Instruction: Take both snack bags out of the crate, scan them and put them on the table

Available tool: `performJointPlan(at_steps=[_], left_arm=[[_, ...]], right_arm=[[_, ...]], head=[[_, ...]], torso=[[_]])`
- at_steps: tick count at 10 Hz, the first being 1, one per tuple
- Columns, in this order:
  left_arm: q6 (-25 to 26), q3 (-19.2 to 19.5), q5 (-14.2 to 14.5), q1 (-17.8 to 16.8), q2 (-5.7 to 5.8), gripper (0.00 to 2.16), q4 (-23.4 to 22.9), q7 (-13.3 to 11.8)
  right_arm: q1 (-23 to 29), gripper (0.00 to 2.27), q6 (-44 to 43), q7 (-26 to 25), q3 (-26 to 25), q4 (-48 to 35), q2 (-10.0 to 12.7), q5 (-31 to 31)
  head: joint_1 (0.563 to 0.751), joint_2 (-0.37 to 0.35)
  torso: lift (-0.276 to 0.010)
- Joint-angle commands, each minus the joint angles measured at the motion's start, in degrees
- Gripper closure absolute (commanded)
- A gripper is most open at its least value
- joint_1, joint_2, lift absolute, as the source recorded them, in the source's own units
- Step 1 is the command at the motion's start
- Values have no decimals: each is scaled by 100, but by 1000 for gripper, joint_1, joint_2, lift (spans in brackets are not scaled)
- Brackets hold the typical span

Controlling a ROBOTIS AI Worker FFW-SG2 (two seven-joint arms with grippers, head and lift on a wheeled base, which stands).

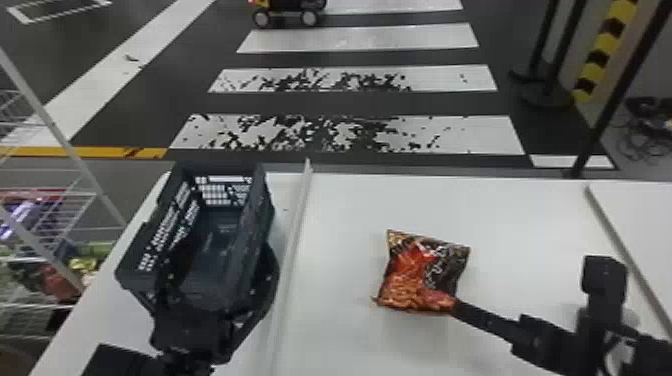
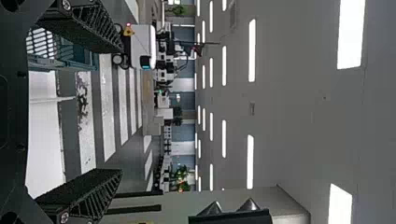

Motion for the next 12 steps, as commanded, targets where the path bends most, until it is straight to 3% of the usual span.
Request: performJointPlan(at_steps=[1,9,10,12], left_arm=[[2,-3,1,2,0,83,38,0],[2,-3,1,-7,-8,83,117,9],[19,-3,9,-7,-8,83,126,9],[19,-3,9,-7,-8,83,135,18]], right_arm=[[-203,188,73,29,5,340,14,-82],[-730,252,301,56,23,876,14,-3],[-783,316,319,56,40,929,14,24],[-844,859,600,29,58,938,14,112]], head=[[695,129],[695,148],[695,148],[695,149]], torso=[[-91],[-91],[-91],[-91]])
